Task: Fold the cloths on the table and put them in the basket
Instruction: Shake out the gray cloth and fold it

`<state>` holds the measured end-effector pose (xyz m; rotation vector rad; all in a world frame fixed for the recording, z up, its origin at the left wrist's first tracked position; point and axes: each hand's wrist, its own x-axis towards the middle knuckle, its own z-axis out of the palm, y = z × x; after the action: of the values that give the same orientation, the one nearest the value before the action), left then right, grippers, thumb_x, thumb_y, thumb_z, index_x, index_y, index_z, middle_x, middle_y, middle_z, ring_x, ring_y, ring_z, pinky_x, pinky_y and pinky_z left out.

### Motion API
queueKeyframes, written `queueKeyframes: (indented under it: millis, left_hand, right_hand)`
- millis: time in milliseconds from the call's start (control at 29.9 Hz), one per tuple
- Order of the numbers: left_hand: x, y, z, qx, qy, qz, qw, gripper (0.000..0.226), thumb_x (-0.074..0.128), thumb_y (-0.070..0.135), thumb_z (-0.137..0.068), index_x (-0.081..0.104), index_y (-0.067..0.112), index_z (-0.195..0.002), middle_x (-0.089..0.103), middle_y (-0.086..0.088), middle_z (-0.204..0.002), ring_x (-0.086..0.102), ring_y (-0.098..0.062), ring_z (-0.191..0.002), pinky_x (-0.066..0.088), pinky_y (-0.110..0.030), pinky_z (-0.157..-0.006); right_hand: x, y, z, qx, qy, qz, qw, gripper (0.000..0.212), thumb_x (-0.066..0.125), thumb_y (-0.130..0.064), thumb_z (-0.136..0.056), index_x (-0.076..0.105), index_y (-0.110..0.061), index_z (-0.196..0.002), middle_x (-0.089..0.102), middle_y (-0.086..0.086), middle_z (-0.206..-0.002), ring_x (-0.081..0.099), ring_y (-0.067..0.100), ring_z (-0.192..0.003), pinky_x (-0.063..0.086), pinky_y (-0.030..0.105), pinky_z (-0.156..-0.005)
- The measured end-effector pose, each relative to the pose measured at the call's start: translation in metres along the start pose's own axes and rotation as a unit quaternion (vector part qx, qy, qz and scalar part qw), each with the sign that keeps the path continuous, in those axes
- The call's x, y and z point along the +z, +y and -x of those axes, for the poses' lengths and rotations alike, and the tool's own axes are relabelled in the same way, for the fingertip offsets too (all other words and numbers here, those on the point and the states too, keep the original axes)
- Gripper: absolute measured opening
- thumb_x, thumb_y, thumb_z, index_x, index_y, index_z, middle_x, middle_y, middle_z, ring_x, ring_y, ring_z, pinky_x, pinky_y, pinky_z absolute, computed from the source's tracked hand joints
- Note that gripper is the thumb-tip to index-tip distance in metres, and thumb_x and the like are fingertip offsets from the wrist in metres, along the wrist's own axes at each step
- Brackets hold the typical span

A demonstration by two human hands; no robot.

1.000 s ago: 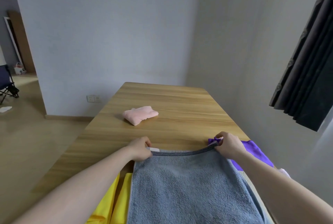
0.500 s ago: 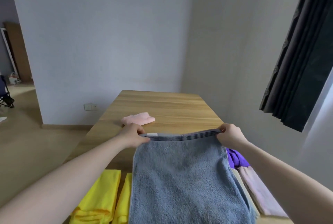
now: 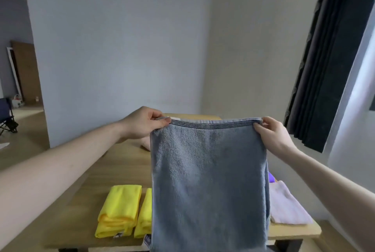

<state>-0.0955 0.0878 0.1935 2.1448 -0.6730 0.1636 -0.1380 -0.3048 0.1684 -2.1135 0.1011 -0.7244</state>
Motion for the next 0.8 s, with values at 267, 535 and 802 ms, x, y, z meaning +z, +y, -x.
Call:
queueKeyframes:
  millis: [267,535,802]
  left_hand:
    - [-0.041,0.062,-0.003,0.041,0.072,-0.043,0.996,0.055,0.059,0.047,-0.098,0.062,-0.007,-0.091,0.041,-0.003,-0.072,0.032,-0.006,-0.054,0.025,-0.026,-0.052]
    - [-0.036,0.044,-0.035,-0.024,0.087,-0.164,0.982,0.045,0.063,0.046,-0.097,0.065,0.007,-0.074,0.050,0.002,-0.066,0.044,-0.016,-0.066,0.034,-0.030,-0.062]
    - [0.015,-0.005,-0.044,-0.097,0.068,-0.232,0.965,0.026,0.064,0.038,-0.096,0.072,0.020,-0.078,0.073,0.004,-0.064,0.072,-0.008,-0.059,0.054,-0.029,-0.076]
  right_hand:
    - [-0.033,-0.040,-0.008,-0.028,0.074,-0.080,0.994,0.041,0.057,-0.050,-0.085,0.065,-0.011,-0.095,0.074,0.006,-0.087,0.059,0.015,-0.077,0.053,0.038,-0.075]
    - [-0.024,-0.052,-0.027,-0.004,0.044,0.011,0.999,0.021,0.059,-0.032,-0.095,0.070,-0.015,-0.090,0.069,-0.001,-0.087,0.060,0.021,-0.085,0.045,0.030,-0.073]
    - [0.012,-0.008,-0.040,0.061,-0.006,0.061,0.996,0.014,0.057,-0.011,-0.086,0.071,-0.015,-0.084,0.076,0.011,-0.082,0.075,0.024,-0.063,0.065,0.042,-0.072]
